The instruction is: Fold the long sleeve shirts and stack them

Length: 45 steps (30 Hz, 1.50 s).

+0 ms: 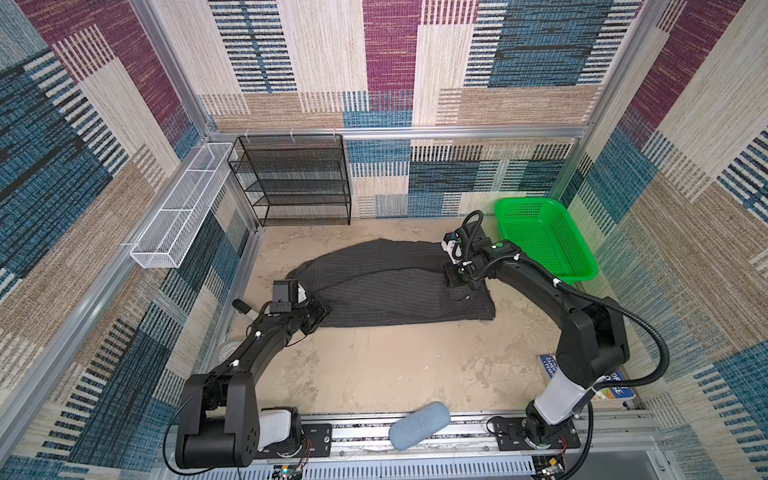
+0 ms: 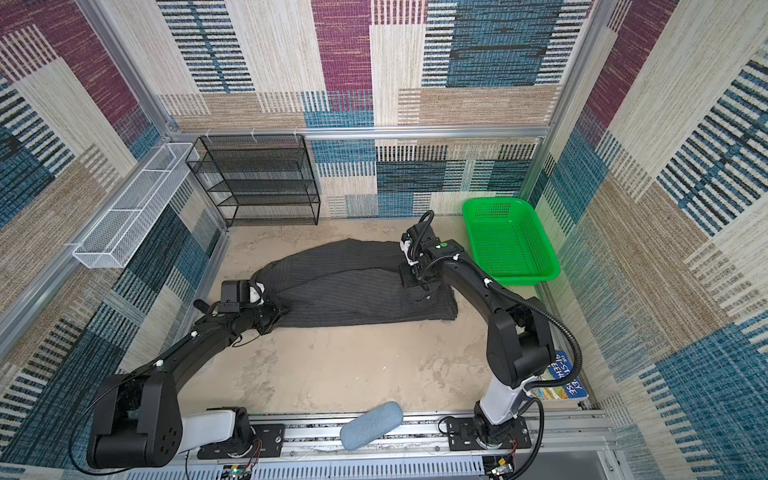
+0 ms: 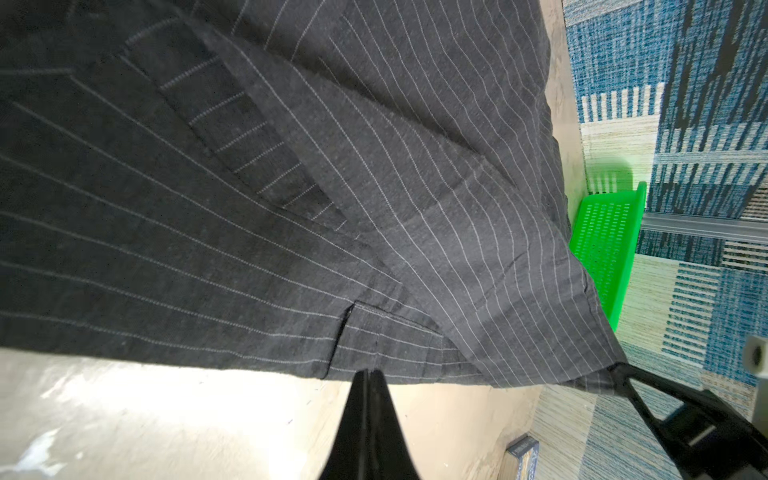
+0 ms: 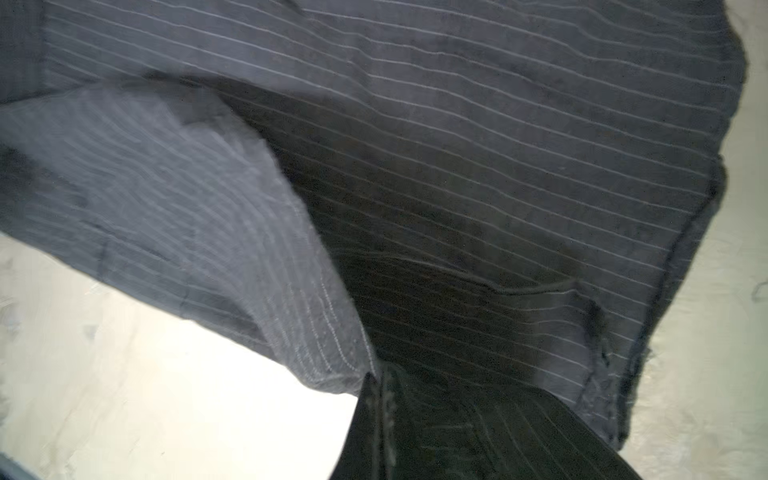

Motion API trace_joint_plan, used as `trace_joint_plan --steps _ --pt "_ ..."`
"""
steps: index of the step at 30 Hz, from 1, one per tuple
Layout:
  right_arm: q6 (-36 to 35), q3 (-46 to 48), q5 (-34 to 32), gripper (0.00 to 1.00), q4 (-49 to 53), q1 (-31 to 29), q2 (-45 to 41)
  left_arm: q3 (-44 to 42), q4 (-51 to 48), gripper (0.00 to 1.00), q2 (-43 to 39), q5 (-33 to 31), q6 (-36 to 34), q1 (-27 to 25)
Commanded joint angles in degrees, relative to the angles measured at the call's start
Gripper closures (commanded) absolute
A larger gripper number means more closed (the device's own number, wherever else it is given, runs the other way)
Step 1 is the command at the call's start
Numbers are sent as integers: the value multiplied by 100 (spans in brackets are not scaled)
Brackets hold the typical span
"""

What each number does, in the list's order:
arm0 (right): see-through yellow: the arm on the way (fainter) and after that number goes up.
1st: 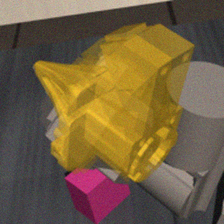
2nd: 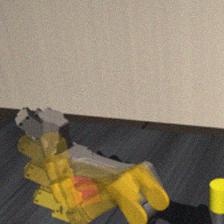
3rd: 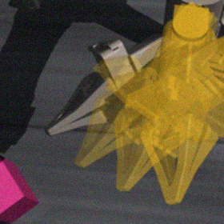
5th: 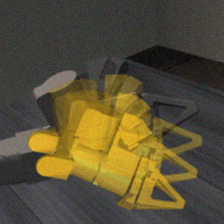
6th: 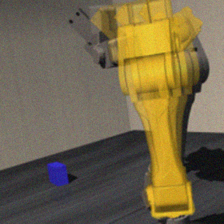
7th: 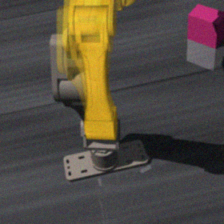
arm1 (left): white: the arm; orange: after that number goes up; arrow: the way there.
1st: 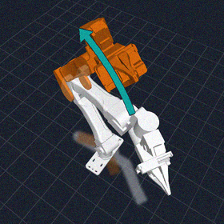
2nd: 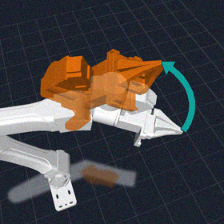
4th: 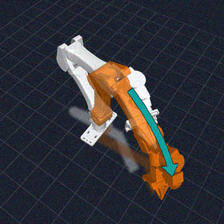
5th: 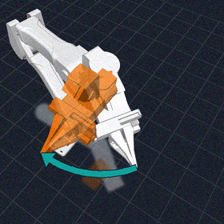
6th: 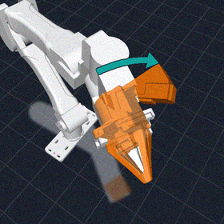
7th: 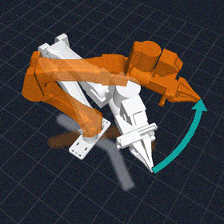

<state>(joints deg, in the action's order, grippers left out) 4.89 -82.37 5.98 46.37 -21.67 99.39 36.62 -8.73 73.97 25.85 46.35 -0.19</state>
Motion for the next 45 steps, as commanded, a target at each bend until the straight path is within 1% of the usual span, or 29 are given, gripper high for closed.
trace_joint_plan --steps 1,5,8,10,11,13,15,16,18,20,22,26,31,37,45 --pt "-168 -220 -305 98 164 128 292 42 -144 99 -36 -31 -13 1" --pt "-175 -339 -402 99 149 240 562 49 -205 100 -84 -42 -25 1" --pt "-120 -340 -300 99 46 242 443 81 -278 99 -152 -62 -51 1" --pt "-131 -252 -179 97 -72 239 307 82 -289 100 -202 -71 -40 0" --pt "-139 -193 -150 90 -152 239 234 74 -291 100 -224 -71 -33 0" --pt "-49 10 -278 67 -358 242 70 73 -284 100 -254 -54 -14 1" --pt "107 261 -454 48 -523 237 -175 57 -311 100 -302 -51 -10 -6" --pt "198 425 -535 42 -643 242 -351 41 -330 100 -346 -53 -3 1" --pt "399 753 -646 36 -870 240 -709 21 -385 100 -429 -72 -3 1" --pt "598 1034 -680 34 -994 239 -1022 4 -444 100 -510 -88 -5 1" --pt "742 1313 -557 34 -1102 238 -1217 18 -500 100 -559 -97 -12 1" --pt "995 1831 -430 36 -1246 251 -1255 85 -641 100 -644 -106 -70 -3" --pt "1172 2216 -197 41 -1609 429 -1003 144 -820 100 -765 -137 -152 1" --pt "1103 2229 -25 40 -1966 488 -584 108 -876 100 -867 -169 -148 7" --pt "1019 2169 -112 39 -2283 537 -4 72 -967 100 -979 -190 -161 11"
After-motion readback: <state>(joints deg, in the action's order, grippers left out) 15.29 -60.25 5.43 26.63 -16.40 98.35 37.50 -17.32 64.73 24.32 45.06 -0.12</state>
